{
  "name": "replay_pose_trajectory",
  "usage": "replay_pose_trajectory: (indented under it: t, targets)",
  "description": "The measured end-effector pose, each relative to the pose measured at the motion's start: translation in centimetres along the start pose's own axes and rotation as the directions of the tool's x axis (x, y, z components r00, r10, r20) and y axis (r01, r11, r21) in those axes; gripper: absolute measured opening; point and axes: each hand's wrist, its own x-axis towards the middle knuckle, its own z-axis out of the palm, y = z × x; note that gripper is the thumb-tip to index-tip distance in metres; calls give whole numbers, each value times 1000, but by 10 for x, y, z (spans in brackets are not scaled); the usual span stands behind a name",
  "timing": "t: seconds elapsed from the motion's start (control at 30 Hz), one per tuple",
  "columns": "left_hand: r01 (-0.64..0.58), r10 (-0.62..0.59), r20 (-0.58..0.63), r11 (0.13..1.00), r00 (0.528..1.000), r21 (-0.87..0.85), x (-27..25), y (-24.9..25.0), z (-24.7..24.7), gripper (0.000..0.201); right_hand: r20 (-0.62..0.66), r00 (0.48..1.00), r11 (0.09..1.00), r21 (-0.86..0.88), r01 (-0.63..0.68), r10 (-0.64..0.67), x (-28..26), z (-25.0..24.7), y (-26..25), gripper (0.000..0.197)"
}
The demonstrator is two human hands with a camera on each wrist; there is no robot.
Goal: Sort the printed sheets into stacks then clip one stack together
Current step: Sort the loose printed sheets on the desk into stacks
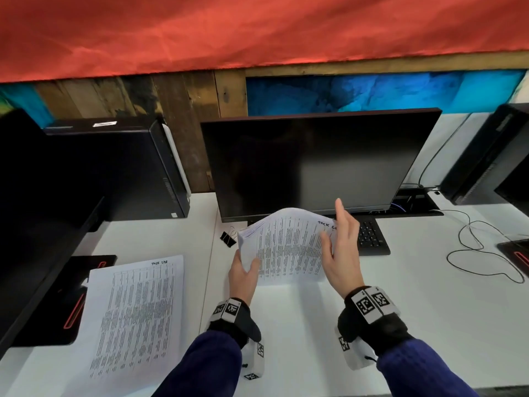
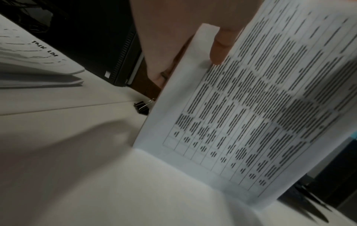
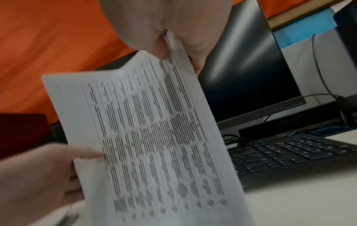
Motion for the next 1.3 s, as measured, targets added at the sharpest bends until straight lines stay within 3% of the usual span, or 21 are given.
replay_pose_trajectory:
  t: [0.1, 0.2, 0.27, 0.33, 0.43, 0.5, 0.57, 0.63, 0.7, 0.77, 0.83, 0.9, 1.07, 1.13, 1.2, 1.23, 1.3]
  targets:
    - [38, -38, 13, 999, 999, 0, 6, -10, 0, 37, -72, 990, 980, 164, -111, 124, 2, 3, 8, 77]
    - [57, -58, 39, 998, 998, 39, 9, -17, 0, 33, 99, 918, 819, 423, -387, 383, 2, 7, 25, 60]
    - [53, -57, 45, 996, 997, 77, 8, -21, 0, 29, 227, 839, 746, 384, -544, 495, -7, 18, 42, 43]
    - [32, -38, 41, 991, 998, 127, 4, -24, 1, 28, 249, 788, 746, 257, -614, 563, -23, 29, 61, 33]
    - [-8, 2, 38, 983, 999, 183, -7, -18, -3, 30, 170, 793, 784, 132, -607, 586, -39, 41, 70, 25]
    - [-26, 21, 25, 977, 999, 210, -12, -11, -17, 33, 154, 811, 794, 166, -585, 565, -39, 51, 53, 19]
    - [-7, 14, -25, 971, 1000, 238, -13, -6, -43, 41, 207, 819, 791, 220, -571, 535, -40, 63, 27, 15]
    - [25, -3, -76, 956, 997, 292, -14, 1, -79, 44, 327, 792, 759, 253, -599, 516, -45, 85, 7, 14]
    - [81, -41, -127, 941, 991, 329, -15, -1, -124, 45, 481, 732, 722, 255, -643, 483, -54, 116, -8, 20]
    - [157, -91, -197, 922, 976, 354, -17, -14, -175, 40, 628, 638, 701, 198, -685, 446, -65, 149, -24, 25]
    - [266, -155, -300, 888, 941, 376, -21, -34, -223, 36, 727, 535, 690, 118, -715, 430, -78, 182, -39, 12]
    - [388, -221, -393, 821, 893, 419, -25, -54, -262, 42, 779, 447, 698, 17, -715, 440, -91, 213, -52, 9]
    - [558, -296, -520, 681, 802, 474, -22, -76, -304, 41, 806, 308, 699, -173, -694, 505, -108, 259, -68, 24]
    - [632, -301, -594, 603, 746, 487, -15, -79, -306, 44, 782, 304, 693, -214, -689, 544, -110, 265, -74, 25]
    - [682, -320, -648, 586, 691, 438, -8, -80, -305, 52, 750, 339, 733, -273, -623, 567, -111, 273, -75, 42]
    - [688, -349, -639, 599, 685, 410, -5, -82, -305, 58, 735, 364, 756, -300, -582, 572, -112, 280, -70, 55]
    - [686, -398, -597, 613, 697, 392, 1, -84, -304, 71, 738, 351, 744, -298, -598, 577, -110, 287, -65, 74]
